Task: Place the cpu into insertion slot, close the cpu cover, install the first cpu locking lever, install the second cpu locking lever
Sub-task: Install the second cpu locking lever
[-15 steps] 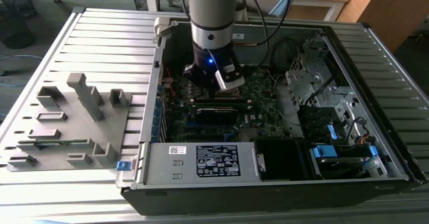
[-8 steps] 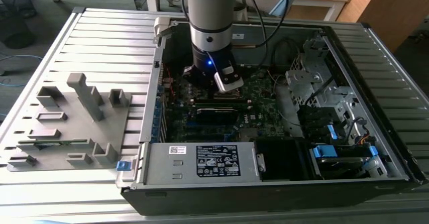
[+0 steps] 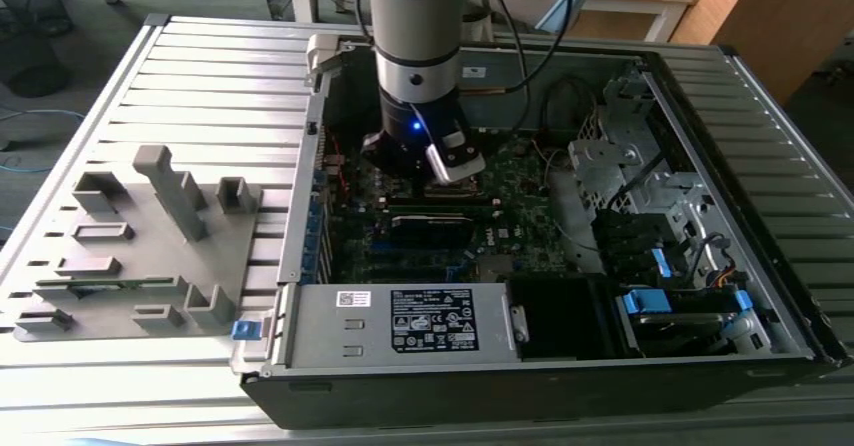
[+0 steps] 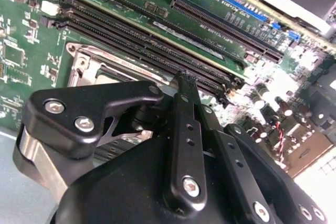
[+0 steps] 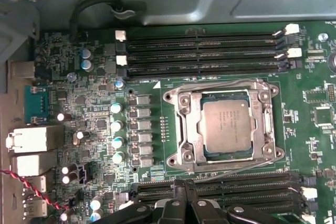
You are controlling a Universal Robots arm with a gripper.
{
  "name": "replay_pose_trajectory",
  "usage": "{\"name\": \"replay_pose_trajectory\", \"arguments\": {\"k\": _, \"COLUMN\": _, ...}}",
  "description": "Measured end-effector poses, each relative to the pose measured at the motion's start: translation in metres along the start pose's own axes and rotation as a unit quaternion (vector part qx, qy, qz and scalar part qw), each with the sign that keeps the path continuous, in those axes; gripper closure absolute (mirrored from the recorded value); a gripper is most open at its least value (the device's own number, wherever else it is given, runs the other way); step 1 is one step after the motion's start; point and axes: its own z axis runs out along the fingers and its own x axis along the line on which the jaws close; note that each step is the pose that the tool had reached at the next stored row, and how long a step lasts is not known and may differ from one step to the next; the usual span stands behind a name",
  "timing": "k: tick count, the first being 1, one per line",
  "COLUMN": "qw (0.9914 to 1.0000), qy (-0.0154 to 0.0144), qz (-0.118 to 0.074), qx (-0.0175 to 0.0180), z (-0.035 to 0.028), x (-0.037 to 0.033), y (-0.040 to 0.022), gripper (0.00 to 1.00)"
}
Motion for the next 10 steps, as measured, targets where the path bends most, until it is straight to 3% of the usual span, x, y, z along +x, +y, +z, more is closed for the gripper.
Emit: {"name": "replay_pose_trajectory", "arguments": {"k": 10, "qw": 0.99987, "qy": 0.0009, "qz": -0.016, "qx": -0.0021, "z": 0.0021, "x": 0.0006, "y": 0.0027, "gripper": 0.9}}
